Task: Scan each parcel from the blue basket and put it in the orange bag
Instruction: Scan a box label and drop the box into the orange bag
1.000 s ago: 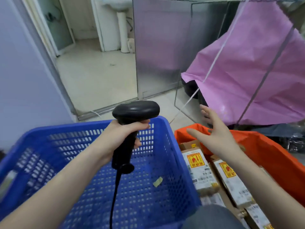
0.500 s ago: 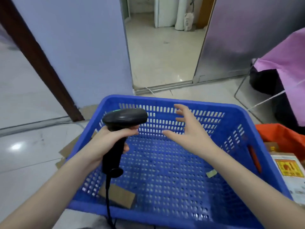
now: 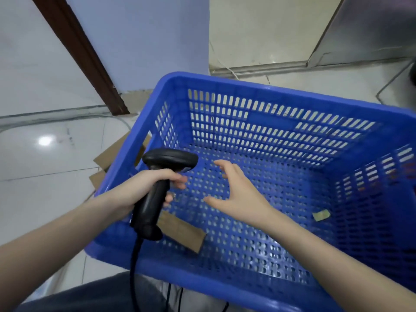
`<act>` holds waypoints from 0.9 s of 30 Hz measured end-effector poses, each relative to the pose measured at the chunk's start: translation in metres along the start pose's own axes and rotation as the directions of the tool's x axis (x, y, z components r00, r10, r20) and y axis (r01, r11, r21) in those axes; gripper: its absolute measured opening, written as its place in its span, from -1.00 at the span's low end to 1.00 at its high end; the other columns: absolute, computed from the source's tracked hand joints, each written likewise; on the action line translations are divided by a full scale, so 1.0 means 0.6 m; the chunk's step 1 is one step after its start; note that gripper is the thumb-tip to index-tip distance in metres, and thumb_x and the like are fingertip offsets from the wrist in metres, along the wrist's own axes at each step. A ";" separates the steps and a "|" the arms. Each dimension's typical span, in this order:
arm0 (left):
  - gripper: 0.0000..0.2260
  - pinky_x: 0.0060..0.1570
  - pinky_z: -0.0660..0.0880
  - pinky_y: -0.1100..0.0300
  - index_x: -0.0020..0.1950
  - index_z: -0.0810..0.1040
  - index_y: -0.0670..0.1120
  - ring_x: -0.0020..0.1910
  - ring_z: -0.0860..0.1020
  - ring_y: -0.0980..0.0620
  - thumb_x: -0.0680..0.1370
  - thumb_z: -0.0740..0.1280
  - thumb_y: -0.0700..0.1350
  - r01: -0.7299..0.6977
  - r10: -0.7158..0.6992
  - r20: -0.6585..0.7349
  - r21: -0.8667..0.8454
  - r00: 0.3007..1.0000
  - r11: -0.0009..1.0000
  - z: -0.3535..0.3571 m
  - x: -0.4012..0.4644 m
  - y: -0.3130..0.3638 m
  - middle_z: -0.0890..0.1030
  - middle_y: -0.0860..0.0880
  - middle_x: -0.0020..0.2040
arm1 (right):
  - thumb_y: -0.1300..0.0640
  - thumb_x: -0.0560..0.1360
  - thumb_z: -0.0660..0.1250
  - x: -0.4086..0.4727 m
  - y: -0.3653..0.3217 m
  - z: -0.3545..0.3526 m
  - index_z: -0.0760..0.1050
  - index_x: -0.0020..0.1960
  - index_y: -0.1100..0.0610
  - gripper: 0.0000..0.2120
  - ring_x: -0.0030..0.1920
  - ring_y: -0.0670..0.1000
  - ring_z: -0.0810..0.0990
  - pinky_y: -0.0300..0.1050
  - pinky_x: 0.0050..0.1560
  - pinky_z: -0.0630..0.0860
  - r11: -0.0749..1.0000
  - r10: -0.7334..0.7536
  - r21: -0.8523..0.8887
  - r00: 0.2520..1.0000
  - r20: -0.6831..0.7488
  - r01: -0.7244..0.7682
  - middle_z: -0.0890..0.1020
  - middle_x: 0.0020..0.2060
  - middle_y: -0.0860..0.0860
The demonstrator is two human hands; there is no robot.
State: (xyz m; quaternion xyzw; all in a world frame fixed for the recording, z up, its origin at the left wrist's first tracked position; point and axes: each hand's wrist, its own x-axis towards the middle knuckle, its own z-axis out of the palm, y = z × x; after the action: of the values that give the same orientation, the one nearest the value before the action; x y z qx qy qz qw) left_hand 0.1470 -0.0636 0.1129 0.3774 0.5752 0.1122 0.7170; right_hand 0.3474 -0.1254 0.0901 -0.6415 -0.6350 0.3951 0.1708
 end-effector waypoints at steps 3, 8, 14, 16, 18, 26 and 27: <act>-0.56 -0.51 0.45 0.30 0.05 0.63 -0.18 -0.55 0.47 0.11 0.21 0.46 -0.07 0.049 -0.049 0.009 0.007 0.999 0.999 -0.006 0.021 -0.004 0.67 -0.05 -0.08 | -0.11 0.48 0.37 0.016 0.013 0.022 0.05 0.50 -0.03 -0.27 0.22 0.09 0.48 0.06 0.22 0.45 1.000 0.023 -0.011 0.997 0.075 -0.022 0.26 0.36 -0.04; -0.75 -0.52 0.42 0.32 0.12 0.59 -0.17 -0.55 0.43 0.13 0.53 0.29 -0.08 -0.023 0.019 -0.044 -0.106 0.999 0.994 -0.006 0.060 0.008 0.63 -0.03 -0.08 | -0.13 0.48 0.37 0.042 0.036 0.067 0.04 0.51 -0.01 -0.24 0.37 0.03 0.31 0.00 0.27 0.38 0.999 0.029 -0.034 0.979 0.201 -0.023 0.23 0.40 -0.01; -0.86 -0.50 0.40 0.29 0.01 0.60 -0.12 -0.58 0.39 0.12 0.47 0.32 -0.19 -0.321 0.297 -0.188 -0.111 0.936 0.940 -0.012 0.100 0.024 0.59 -0.12 -0.08 | -0.10 0.47 0.39 0.067 0.058 0.130 0.03 0.52 0.01 -0.21 0.37 0.08 0.31 0.02 0.24 0.41 0.997 0.048 -0.075 0.929 0.368 -0.022 0.24 0.41 0.05; -0.79 -0.46 0.41 0.27 -0.02 0.63 -0.07 -0.56 0.41 0.09 0.36 0.34 -0.15 -0.315 0.306 -0.162 -0.037 0.938 0.948 -0.010 0.107 0.011 0.61 -0.13 -0.07 | -0.10 0.46 0.41 0.073 0.066 0.156 0.03 0.52 0.02 -0.20 0.34 0.11 0.33 0.00 0.19 0.42 0.995 0.043 -0.095 0.922 0.386 -0.006 0.26 0.38 0.07; -0.75 -0.38 0.41 0.23 -0.03 0.65 -0.05 -0.51 0.42 0.05 0.32 0.35 -0.11 -0.296 0.303 -0.118 0.072 0.946 0.952 0.000 0.109 -0.007 0.60 -0.23 -0.08 | -0.11 0.44 0.41 0.078 0.073 0.181 0.03 0.51 0.04 -0.19 0.29 0.14 0.36 -0.03 0.09 0.42 0.993 0.050 -0.116 0.917 0.395 -0.004 0.29 0.33 0.08; -0.59 -0.21 0.47 0.05 0.05 0.58 -0.30 -0.45 0.49 0.05 0.31 0.35 -0.07 -0.244 0.273 -0.124 0.208 0.954 0.947 0.014 0.130 -0.031 0.59 -0.36 -0.03 | -0.16 0.40 0.45 0.091 0.106 0.241 -0.18 0.55 -0.03 0.01 0.46 0.21 0.14 0.14 0.33 0.36 0.968 0.158 -0.249 0.801 0.577 -0.011 0.06 0.49 0.10; -0.59 -0.20 0.47 0.05 0.06 0.57 -0.30 -0.44 0.49 0.05 0.31 0.35 -0.07 -0.250 0.278 -0.121 0.210 0.953 0.945 0.014 0.131 -0.030 0.59 -0.36 -0.03 | -0.13 0.41 0.45 0.090 0.109 0.243 -0.17 0.55 -0.03 -0.01 0.45 0.22 0.15 0.14 0.31 0.37 0.963 0.170 -0.269 0.787 0.593 -0.004 0.07 0.48 0.11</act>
State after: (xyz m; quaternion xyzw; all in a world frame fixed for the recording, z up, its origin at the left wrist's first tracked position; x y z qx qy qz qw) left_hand 0.1745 -0.0329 0.0433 0.5091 0.5793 0.1793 0.6108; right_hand 0.2799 -0.1238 -0.0642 -0.5246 -0.6706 0.5039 -0.1453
